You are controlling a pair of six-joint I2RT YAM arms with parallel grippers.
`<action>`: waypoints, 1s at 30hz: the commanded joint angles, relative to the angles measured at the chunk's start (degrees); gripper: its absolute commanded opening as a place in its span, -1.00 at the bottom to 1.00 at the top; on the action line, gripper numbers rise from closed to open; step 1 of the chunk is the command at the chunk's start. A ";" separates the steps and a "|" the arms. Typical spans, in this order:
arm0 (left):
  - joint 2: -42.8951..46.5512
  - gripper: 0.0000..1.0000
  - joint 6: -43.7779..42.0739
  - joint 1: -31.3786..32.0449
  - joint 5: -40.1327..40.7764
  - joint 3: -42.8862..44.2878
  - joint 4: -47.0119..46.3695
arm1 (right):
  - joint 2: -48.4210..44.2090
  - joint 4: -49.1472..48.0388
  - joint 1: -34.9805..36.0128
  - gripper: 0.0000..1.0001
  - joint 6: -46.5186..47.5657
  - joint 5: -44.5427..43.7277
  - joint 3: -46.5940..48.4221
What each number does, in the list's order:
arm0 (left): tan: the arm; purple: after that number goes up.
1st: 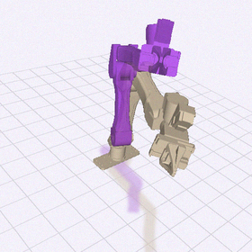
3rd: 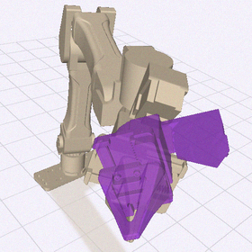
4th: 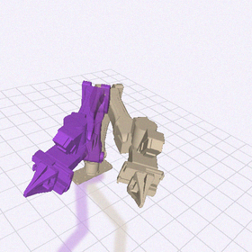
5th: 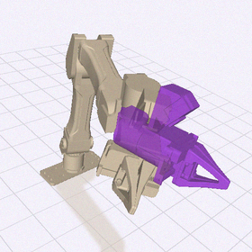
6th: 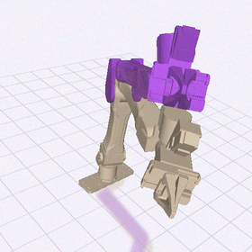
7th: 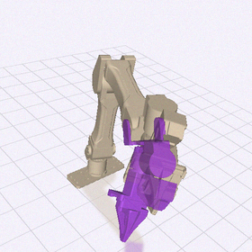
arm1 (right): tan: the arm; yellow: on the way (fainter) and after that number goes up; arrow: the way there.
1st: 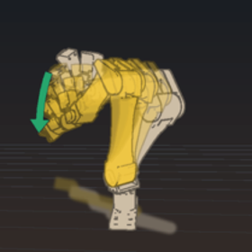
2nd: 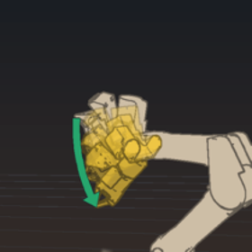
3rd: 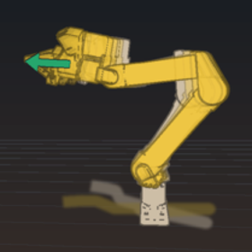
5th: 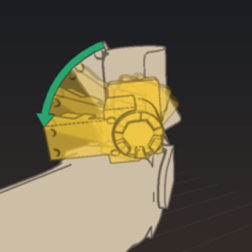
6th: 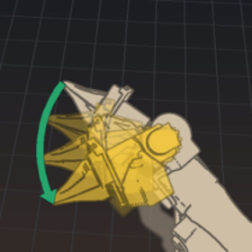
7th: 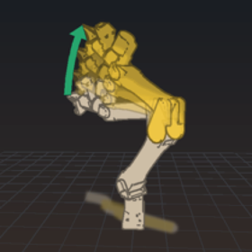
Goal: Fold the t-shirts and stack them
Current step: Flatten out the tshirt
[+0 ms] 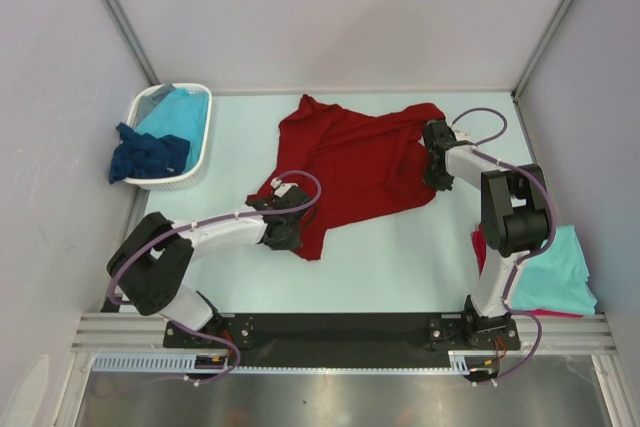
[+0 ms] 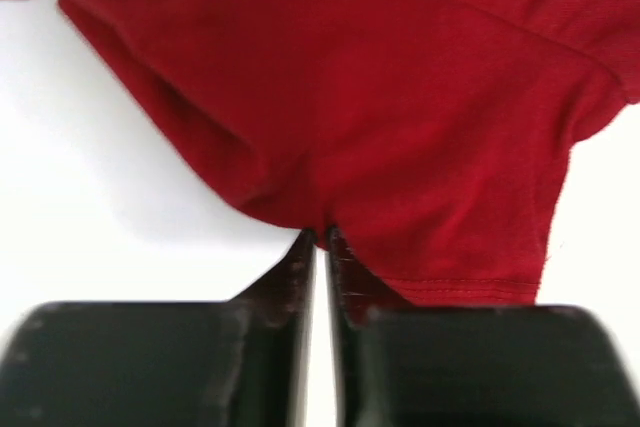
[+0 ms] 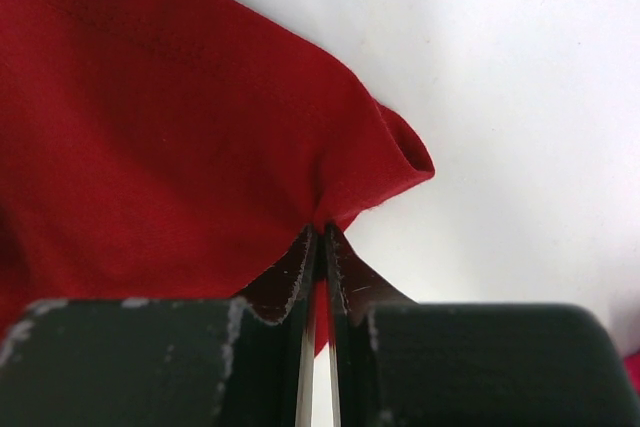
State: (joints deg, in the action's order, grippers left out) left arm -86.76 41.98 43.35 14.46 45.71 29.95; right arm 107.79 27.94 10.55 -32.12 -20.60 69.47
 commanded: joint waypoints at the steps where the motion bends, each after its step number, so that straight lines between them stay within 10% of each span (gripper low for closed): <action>1: -1.83 -0.91 -1.10 -1.34 0.31 2.27 -1.04 | -1.26 1.41 -0.17 -0.82 -0.05 -0.93 -1.18; 30: 16.00 -1.00 -0.05 -13.38 5.32 6.14 17.68 | -21.37 17.32 9.05 -1.00 -9.19 -9.72 -9.88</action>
State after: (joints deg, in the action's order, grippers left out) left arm -74.61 40.69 30.24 19.73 49.36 43.27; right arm 91.70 40.99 19.05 -38.59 -26.85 61.73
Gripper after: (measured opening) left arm 0.005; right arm 0.010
